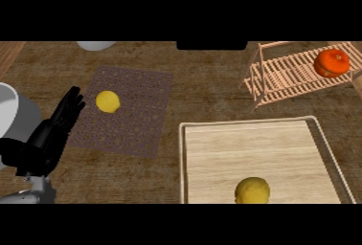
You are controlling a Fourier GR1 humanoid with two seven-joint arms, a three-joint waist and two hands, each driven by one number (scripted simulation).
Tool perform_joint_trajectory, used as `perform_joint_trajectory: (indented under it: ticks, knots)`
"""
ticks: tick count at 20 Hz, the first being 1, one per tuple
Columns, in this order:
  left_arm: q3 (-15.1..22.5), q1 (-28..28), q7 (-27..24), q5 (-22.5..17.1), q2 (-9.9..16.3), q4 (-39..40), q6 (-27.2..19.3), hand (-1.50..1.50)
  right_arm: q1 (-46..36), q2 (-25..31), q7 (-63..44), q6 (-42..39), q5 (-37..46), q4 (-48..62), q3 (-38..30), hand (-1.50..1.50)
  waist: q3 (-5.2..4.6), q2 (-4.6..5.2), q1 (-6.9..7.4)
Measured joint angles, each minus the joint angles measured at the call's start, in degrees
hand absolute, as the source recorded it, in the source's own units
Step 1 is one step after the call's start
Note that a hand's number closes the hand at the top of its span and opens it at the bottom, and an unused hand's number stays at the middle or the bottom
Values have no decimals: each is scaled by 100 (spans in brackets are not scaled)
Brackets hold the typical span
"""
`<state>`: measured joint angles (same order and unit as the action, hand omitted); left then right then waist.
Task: Pick the squash from the tray and place it in the tiered shelf
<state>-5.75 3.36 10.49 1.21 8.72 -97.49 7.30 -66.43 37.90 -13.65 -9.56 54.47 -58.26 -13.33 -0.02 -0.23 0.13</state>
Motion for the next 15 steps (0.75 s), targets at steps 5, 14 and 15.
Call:
perform_joint_trajectory:
  ticks: [5,14,15]
  knots:
    - [-35,30,-16,27,0,85,-36,0,-602,146,-802,-250,-634,-109,-872,-150,-2,-17,-40]
    - [-173,69,42,-50,95,79,-4,0,-676,1507,-1395,-1200,-1922,462,-2720,-150,7,-11,-111]
    - [-180,67,89,-73,109,39,13,0,-644,1689,-1385,-1347,-2053,553,-2870,-150,8,-9,-102]
